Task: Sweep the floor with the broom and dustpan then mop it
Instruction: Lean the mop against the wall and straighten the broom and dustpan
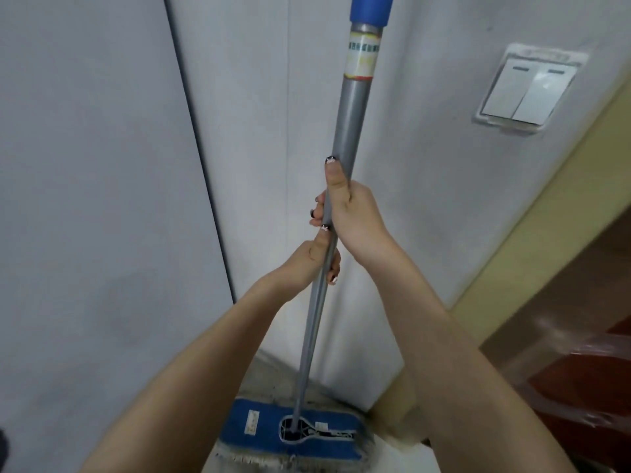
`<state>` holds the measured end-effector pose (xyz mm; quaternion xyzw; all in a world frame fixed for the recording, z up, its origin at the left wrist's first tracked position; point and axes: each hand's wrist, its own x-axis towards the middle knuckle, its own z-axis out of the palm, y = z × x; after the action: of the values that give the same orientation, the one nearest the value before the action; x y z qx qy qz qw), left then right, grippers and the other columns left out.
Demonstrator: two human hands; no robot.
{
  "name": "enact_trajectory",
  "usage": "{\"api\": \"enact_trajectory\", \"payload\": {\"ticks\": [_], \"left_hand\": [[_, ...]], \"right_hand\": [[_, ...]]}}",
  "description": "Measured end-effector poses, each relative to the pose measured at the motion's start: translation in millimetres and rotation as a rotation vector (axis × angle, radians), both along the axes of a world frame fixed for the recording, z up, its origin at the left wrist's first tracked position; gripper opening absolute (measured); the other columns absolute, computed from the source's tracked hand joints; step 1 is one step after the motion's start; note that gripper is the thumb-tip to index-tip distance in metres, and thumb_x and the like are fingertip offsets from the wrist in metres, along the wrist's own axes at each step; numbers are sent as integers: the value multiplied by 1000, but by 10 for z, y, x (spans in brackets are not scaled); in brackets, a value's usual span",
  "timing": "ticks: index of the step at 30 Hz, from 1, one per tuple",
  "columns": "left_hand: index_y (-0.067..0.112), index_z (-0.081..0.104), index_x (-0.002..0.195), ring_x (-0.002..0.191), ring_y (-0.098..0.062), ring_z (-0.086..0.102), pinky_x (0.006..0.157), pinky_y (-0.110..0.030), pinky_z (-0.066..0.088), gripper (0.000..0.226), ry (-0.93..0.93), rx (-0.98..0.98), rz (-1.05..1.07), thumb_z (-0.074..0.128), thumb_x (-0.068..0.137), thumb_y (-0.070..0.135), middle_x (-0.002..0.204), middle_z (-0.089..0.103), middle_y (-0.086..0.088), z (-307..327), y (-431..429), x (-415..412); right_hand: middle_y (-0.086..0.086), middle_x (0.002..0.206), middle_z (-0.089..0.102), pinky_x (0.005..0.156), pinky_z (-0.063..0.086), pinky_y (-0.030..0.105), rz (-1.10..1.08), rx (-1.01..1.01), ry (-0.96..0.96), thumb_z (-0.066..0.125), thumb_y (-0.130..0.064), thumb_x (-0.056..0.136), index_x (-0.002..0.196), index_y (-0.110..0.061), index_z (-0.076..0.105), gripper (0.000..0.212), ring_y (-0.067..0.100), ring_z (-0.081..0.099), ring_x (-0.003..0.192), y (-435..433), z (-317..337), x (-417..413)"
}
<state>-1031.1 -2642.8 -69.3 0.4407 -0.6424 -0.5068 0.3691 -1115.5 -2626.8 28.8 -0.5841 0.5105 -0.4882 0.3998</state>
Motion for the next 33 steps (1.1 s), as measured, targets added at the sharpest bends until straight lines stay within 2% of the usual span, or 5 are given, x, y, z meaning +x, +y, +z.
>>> {"api": "enact_trajectory", "payload": {"ticks": [11,22,25,28,33], "left_hand": [[8,48,68,63,-22,50,81,-38,48,66,12,75,-28,2,99,44,70,53,-16,-89,-804,352],[31,54,50,49,-5,54,74,-34,41,64,164,282,149,20,104,36,45,55,11,-534,-1529,440],[32,61,83,71,4,66,79,-24,52,44,10,307,47,23,103,39,70,71,18,-715,-1494,520],[0,55,122,114,-31,56,101,-41,42,51,-72,377,106,28,102,39,116,63,-20,-914,-1500,585],[32,62,82,73,11,62,64,-1,45,60,-40,337,89,20,75,75,73,70,21,-849,-1392,850]], "right_hand": [[0,62,60,85,54,42,-60,61,32,37,-61,91,72,-14,50,53,17,63,67,-851,-218,403],[2,68,57,68,46,25,-85,79,58,33,-55,95,82,-8,51,53,13,57,65,-1292,-427,571],[-3,71,55,61,40,18,-71,138,77,32,-56,94,91,-9,51,50,8,55,66,-1322,-635,567],[-5,72,54,59,37,15,-32,180,55,35,-54,94,94,-9,50,47,3,53,64,-1346,-827,599],[-3,75,59,60,40,17,93,233,43,36,-55,94,86,-13,51,45,6,55,68,-1481,-868,703]]}}
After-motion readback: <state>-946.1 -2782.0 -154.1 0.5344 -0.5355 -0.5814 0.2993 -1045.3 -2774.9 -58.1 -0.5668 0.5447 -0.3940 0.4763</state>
